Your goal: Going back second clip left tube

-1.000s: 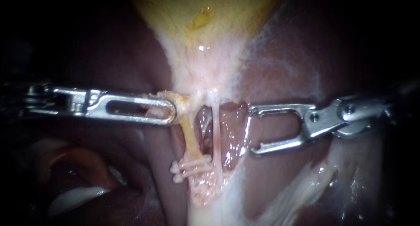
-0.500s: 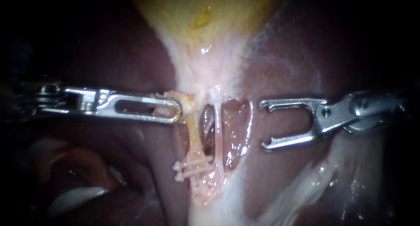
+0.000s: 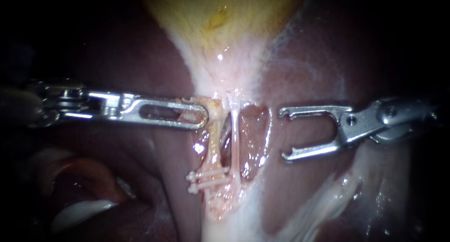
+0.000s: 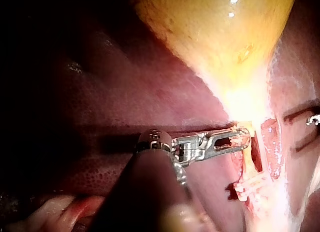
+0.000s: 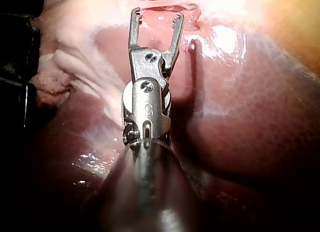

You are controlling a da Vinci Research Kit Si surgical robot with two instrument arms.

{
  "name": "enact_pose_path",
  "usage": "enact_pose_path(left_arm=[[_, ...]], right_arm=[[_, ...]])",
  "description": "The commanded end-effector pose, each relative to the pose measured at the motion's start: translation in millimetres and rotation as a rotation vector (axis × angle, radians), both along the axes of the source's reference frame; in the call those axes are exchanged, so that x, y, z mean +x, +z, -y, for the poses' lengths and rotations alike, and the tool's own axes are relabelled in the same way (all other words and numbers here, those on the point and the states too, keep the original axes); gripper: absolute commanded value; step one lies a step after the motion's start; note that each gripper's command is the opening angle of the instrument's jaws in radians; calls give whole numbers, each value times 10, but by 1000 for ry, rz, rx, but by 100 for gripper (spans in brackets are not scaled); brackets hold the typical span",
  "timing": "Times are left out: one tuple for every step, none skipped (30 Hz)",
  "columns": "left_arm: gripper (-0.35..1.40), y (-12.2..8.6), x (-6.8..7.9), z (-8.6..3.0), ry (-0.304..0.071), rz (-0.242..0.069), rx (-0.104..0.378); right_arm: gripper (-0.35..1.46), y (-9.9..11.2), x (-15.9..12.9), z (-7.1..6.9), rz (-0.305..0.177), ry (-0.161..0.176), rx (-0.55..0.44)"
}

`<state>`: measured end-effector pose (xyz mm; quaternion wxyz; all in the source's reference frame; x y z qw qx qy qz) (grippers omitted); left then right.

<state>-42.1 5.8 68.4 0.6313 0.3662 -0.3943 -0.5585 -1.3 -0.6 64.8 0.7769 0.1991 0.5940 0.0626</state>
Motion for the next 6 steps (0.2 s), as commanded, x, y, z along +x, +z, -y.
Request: enact_pose_path(left_arm=[[-35,0,1,0,1,-1,0],[-35,0,1,0,1,-1,0],[-35,0,1,0,1,-1,0],[-35,0,1,0,1,-1,0],[-35,0,1,0,1,-1,0],[-35,0,1,0,1,-1,0]], right_arm=[[50,0,0,0,0,0,0],[50,0,0,0,0,0,0],[50,0,0,0,0,0,0],[50,0,0,0,0,0,0],[50,-1,0,0,0,0,0],[50,-1,0,0,0,0,0]])
